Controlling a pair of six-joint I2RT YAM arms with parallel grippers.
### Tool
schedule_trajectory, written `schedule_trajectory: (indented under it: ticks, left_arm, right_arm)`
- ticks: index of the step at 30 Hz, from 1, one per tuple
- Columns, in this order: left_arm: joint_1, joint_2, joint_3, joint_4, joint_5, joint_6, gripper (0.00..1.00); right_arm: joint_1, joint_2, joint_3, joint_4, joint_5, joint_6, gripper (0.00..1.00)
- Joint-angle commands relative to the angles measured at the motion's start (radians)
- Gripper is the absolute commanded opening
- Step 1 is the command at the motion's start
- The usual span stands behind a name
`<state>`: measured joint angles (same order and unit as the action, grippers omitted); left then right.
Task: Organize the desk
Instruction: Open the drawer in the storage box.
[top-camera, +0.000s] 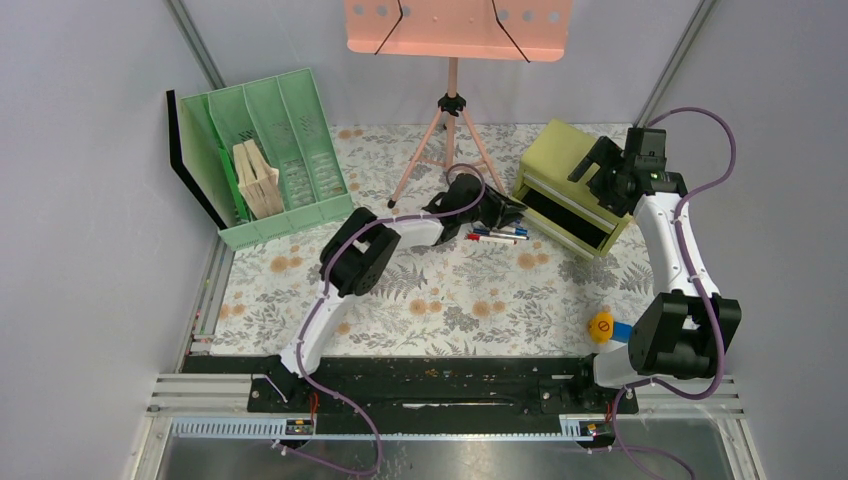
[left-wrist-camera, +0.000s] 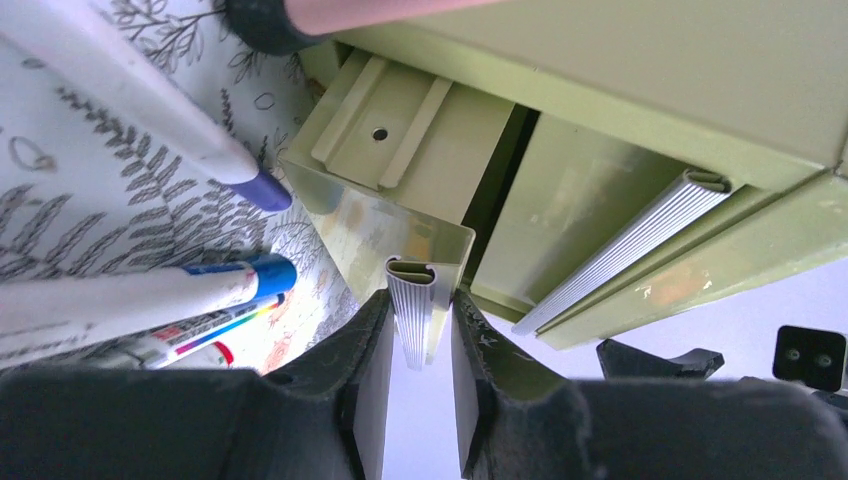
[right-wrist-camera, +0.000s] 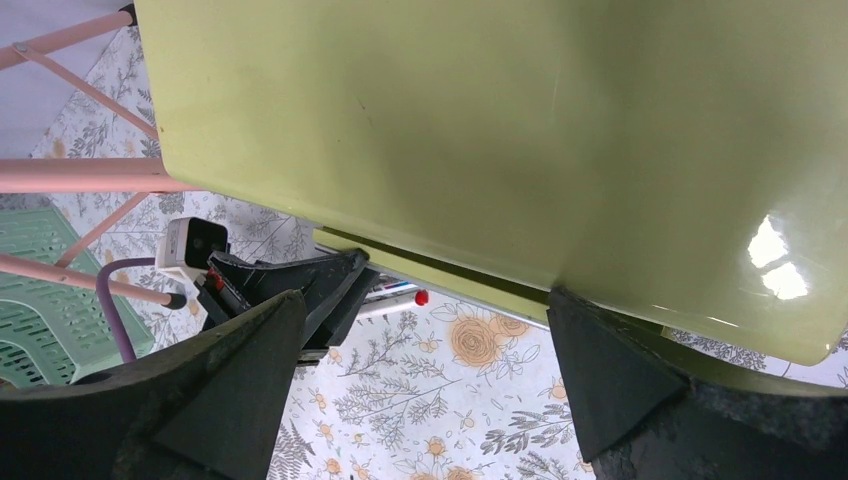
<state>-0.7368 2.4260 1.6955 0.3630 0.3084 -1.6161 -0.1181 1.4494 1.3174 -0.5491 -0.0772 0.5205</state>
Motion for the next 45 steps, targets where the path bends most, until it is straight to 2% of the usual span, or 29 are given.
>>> schedule_trajectory:
  ticks: [1, 7, 11, 14, 19, 24, 35, 45]
  left_arm:
    - [0.012, -0.068, -0.074, 0.020, 0.018, 0.023, 0.00]
    - [0.012, -0.090, -0.101, 0.016, 0.030, 0.052, 0.00]
    - [0.015, -0.099, -0.111, 0.003, 0.037, 0.057, 0.07]
    - [0.021, -0.109, -0.119, -0.011, 0.053, 0.058, 0.18]
    - [0.029, -0.144, -0.136, -0.042, 0.074, 0.083, 0.47]
    - [0.038, -0.208, -0.152, -0.089, 0.086, 0.151, 0.58]
    - [0.066, -0.410, -0.252, -0.266, 0.062, 0.409, 0.60]
    - [0.074, -0.585, -0.308, -0.632, -0.091, 0.757, 0.61]
  right_arm:
    - [-0.004, -0.021, -0.004, -0.005, -0.030, -0.013, 0.99]
    - [-0.003, -0.029, -0.012, -0.005, -0.035, -0.017, 0.99]
    - [-0.003, -0.038, -0.017, -0.003, -0.037, -0.016, 0.99]
    - [-0.003, -0.042, -0.018, -0.003, -0.042, -0.016, 0.99]
    - [-0.003, -0.049, -0.033, 0.020, -0.080, -0.010, 0.99]
    - [-0.002, -0.064, -0.046, 0.032, -0.110, -0.006, 0.99]
    - [0.013, -0.061, -0.072, 0.041, -0.196, 0.014, 0.99]
    - [0.055, -0.066, -0.148, 0.041, -0.218, -0.001, 0.99]
